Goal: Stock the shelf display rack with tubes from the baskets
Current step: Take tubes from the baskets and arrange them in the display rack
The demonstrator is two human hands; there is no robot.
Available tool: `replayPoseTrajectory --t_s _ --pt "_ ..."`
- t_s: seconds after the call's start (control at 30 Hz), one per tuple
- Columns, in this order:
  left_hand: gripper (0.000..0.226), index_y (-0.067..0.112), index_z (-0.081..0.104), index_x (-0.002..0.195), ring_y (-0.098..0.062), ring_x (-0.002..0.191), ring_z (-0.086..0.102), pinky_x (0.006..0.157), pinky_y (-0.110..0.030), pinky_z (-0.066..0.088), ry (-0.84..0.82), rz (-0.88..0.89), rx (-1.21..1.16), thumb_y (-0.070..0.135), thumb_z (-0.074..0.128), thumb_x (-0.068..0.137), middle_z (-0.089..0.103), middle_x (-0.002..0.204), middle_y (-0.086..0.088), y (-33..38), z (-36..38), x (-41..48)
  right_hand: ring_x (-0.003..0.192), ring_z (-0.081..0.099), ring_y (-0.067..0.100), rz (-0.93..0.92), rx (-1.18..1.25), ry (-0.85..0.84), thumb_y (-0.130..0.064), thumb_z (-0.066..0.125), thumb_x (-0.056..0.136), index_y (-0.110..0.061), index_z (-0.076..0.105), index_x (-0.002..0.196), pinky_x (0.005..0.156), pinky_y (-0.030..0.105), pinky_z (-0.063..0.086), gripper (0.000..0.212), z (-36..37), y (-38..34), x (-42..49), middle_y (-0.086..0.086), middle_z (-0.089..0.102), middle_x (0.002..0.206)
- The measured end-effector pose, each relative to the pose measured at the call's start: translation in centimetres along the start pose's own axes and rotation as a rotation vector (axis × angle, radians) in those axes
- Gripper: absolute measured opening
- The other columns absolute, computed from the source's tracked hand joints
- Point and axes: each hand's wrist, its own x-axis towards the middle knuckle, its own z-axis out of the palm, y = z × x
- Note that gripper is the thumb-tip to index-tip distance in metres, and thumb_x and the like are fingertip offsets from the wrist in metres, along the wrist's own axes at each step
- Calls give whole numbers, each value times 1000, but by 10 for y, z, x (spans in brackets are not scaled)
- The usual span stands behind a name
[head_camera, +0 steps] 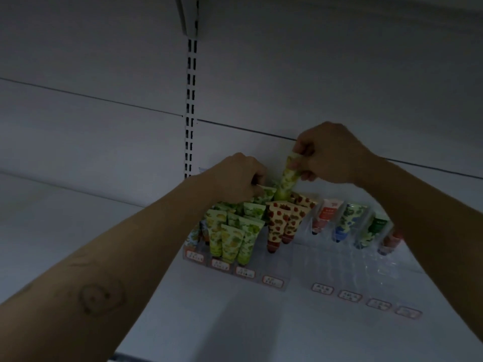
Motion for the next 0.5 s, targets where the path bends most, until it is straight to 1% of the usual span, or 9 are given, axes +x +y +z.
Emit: replayPoseTrajectory --t_s 0.03,0.1,0.13,0.2,0.23,0.3,0.37,0.43,0.5 --pt "20 12 57 73 -16 61 52 61 -26 41 7 3 4 21 64 89 58 69 -4 0 0 0 55 66 3 -10 -42 -43 -18 73 84 -15 63 79 62 21 55 12 6 0 0 0 69 70" --pt "17 7 60 76 -19 62 53 63 -30 46 5 10 2 19 64 88 62 72 -9 0 0 1 48 60 -7 10 -67 -50 -13 70 86 -14 63 76 57 18 52 13 18 6 0 -3 67 69" --pt "17 8 59 75 -18 61 52 65 -32 46 -11 15 2 17 63 89 61 72 -9 0 -1 1 48 60 -6 33 -37 -39 -11 70 86 -13 64 75 57 19 53 13 22 9 -2 -4 65 68" --pt "21 14 53 71 -16 62 48 68 -34 45 -67 29 -6 16 63 90 57 72 -5 1 -5 2 56 65 5 47 -30 -15 -17 72 85 -15 63 73 60 20 53 15 27 11 -2 -7 62 67" --pt "23 16 52 71 -17 63 49 70 -35 46 -99 33 -19 16 63 91 56 73 -4 0 -7 2 62 65 10 41 -67 -10 -21 73 84 -14 64 75 62 19 50 15 30 12 -2 -6 61 68" --pt "23 18 53 71 -20 67 51 72 -38 47 -148 34 -35 17 64 91 58 75 -5 0 -11 3 71 63 16 16 -122 18 -25 72 84 -7 67 81 68 23 46 19 37 10 -2 0 64 74" --pt "27 21 51 68 -17 65 49 69 -36 46 -162 37 -26 16 64 91 56 72 -1 0 -12 3 74 63 21 -10 -154 45 -22 72 84 -3 67 81 69 26 46 20 41 10 0 4 65 76" --pt "32 25 47 65 -9 60 44 66 -30 39 -161 43 -34 17 63 92 50 67 6 -1 -11 4 70 66 19 19 -115 95 -16 71 83 -5 67 78 65 23 50 13 32 10 -1 -1 64 71" --pt "31 24 47 66 -7 59 44 66 -27 38 -160 46 -38 18 64 91 49 67 7 -1 -11 5 56 66 13 76 -1 165 -16 72 84 -8 67 76 52 15 50 12 15 10 -1 -5 65 63"
